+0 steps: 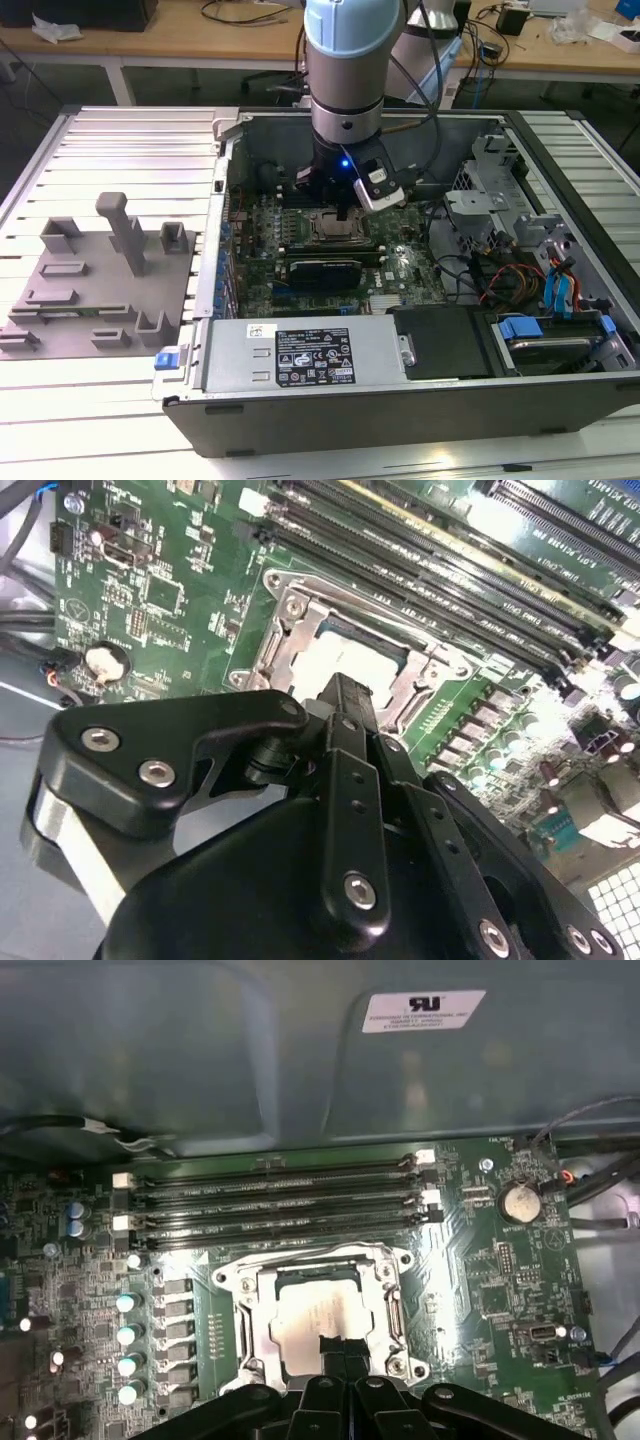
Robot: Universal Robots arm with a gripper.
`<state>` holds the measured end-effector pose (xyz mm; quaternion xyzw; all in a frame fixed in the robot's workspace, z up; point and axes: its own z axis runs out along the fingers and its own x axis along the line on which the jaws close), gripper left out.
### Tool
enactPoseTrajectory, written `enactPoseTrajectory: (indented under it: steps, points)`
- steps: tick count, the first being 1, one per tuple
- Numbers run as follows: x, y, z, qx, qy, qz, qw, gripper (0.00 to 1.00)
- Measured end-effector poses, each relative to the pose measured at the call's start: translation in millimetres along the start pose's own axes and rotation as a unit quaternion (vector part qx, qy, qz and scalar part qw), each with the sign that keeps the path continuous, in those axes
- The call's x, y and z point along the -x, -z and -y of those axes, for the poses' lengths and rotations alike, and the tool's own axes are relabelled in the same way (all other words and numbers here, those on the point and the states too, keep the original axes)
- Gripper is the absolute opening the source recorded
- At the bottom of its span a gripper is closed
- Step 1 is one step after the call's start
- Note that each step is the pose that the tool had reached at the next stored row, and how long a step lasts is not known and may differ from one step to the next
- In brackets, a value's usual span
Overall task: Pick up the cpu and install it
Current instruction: 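Install the second cpu locking lever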
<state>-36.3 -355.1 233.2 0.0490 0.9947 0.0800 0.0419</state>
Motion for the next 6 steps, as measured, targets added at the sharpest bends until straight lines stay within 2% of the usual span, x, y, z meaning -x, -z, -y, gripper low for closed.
enactPoseTrajectory:
  steps: [6]
  points:
    - [0.2,0.0,-0.1,-0.0007,0.0,-0.0001,1.0,0.11]
